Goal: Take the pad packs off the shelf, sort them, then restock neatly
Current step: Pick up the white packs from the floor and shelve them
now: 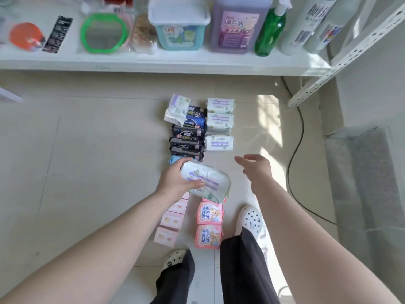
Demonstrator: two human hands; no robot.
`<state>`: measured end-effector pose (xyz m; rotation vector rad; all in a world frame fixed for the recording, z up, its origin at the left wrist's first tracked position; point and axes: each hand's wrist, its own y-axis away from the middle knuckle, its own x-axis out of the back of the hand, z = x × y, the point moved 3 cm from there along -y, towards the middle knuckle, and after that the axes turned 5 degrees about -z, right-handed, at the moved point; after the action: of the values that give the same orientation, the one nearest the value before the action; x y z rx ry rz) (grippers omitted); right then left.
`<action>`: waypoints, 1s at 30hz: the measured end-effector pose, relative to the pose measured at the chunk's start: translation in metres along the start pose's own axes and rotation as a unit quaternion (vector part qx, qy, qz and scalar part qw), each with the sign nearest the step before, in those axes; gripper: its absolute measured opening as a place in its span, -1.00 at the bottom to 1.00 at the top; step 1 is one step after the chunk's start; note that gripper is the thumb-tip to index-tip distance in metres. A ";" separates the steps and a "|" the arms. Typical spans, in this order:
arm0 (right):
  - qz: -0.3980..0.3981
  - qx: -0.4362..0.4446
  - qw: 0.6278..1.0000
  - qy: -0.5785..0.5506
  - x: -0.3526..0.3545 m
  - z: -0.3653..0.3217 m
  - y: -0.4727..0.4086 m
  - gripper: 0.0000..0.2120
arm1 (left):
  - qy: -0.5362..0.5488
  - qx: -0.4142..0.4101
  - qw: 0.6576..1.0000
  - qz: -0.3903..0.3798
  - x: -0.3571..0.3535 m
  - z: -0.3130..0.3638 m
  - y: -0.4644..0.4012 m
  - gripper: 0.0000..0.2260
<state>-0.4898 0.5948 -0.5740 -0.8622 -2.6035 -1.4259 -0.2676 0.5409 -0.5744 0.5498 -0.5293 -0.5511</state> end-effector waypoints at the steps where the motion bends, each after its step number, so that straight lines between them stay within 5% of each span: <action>1: -0.007 -0.005 1.000 0.003 -0.005 0.008 -0.007 -0.59 | 0.002 0.007 1.000 0.005 0.000 -0.008 -0.004 -0.36; 13: -0.032 -0.006 0.998 0.045 -0.040 0.035 -0.158 -0.35 | 0.117 0.065 0.990 0.044 -0.038 -0.080 -0.119 -0.49; 19: -0.055 0.000 0.998 0.042 -0.077 0.042 -0.263 -0.30 | 0.147 0.076 0.985 0.058 -0.065 -0.117 -0.189 -0.33; 24: -0.079 0.018 0.996 -0.042 -0.108 0.044 -0.310 -0.49 | 0.157 0.062 0.985 0.039 -0.070 -0.128 -0.213 -0.53; 30: -0.020 0.009 0.994 -0.110 -0.103 0.072 -0.302 -0.56 | 0.157 0.077 0.984 0.034 -0.061 -0.117 -0.210 -0.57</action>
<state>-0.5361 0.4791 -0.8768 -1.0252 -2.8018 -1.3881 -0.3139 0.4668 -0.8063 0.7488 -0.2897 -0.3507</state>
